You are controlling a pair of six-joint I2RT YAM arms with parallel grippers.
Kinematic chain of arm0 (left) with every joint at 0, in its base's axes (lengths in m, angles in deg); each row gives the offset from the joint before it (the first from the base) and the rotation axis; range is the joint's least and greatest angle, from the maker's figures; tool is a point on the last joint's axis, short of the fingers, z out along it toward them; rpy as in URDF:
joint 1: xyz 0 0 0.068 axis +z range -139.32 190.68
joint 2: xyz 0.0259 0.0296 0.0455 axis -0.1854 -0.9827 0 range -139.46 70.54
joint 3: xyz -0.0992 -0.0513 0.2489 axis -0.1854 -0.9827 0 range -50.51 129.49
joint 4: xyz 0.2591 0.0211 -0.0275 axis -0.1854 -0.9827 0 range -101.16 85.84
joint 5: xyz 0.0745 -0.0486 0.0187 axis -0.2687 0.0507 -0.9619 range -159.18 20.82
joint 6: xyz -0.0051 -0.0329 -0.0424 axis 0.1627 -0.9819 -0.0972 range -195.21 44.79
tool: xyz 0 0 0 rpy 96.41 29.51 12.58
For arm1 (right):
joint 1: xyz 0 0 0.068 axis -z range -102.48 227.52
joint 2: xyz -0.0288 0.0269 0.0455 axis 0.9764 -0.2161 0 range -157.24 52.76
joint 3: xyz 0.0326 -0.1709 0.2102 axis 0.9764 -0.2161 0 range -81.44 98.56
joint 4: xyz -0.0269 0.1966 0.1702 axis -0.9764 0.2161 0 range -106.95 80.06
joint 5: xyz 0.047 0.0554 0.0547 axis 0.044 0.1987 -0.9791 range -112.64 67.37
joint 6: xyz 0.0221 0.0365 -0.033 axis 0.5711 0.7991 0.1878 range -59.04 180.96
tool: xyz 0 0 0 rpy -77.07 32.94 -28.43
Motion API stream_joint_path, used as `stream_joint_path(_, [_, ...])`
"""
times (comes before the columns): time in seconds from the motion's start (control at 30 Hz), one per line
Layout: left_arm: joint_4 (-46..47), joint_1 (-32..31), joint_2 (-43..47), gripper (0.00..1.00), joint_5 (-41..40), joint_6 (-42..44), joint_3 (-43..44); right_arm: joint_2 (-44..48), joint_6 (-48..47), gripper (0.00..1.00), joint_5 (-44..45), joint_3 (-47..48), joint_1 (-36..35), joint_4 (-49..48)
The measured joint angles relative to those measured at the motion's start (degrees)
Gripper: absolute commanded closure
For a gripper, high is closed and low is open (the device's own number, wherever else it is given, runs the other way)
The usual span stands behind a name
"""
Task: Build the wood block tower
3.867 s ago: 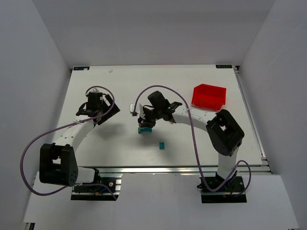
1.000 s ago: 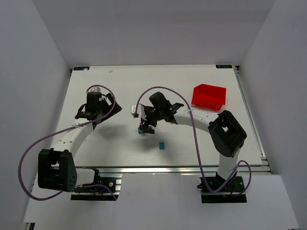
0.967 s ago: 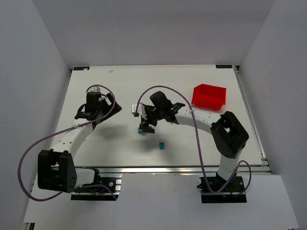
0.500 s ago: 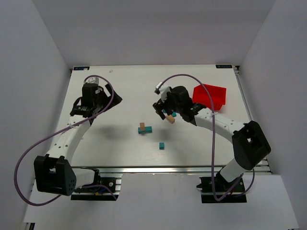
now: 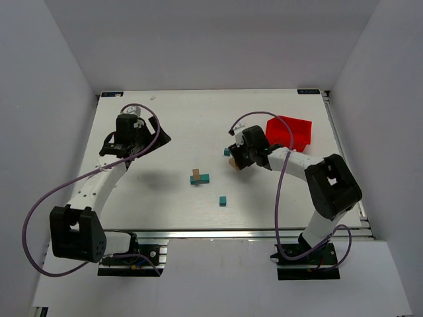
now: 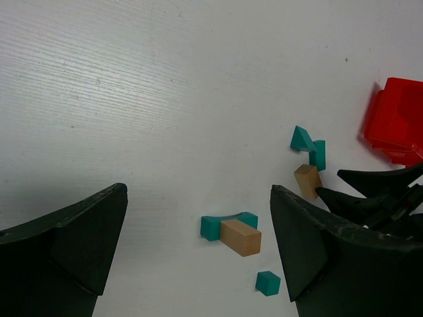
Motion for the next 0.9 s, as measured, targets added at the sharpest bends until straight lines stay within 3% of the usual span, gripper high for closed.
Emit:
stream_joint_path(0.37, [0.1,0.0,-0.2,0.02,1.5,0.8,0.0,-1.6,0.1,0.38,-7.1,-0.8,0.0,-2.1])
stream_joint_path(0.5, [0.2,0.0,-0.2,0.02,2.2,0.9,0.0,-1.6,0.2,0.53,-7.6,-2.8,0.0,-2.5])
stream_joint_path(0.67, [0.5,0.0,-0.3,0.02,3.5,1.2,0.0,-1.6,0.9,0.84,-7.0,-3.9,0.0,-3.4])
stream_joint_path(0.9, [2.4,-0.4,-0.6,0.02,11.3,2.1,0.0,2.8,-0.9,0.93,-8.8,-6.6,0.0,-5.2])
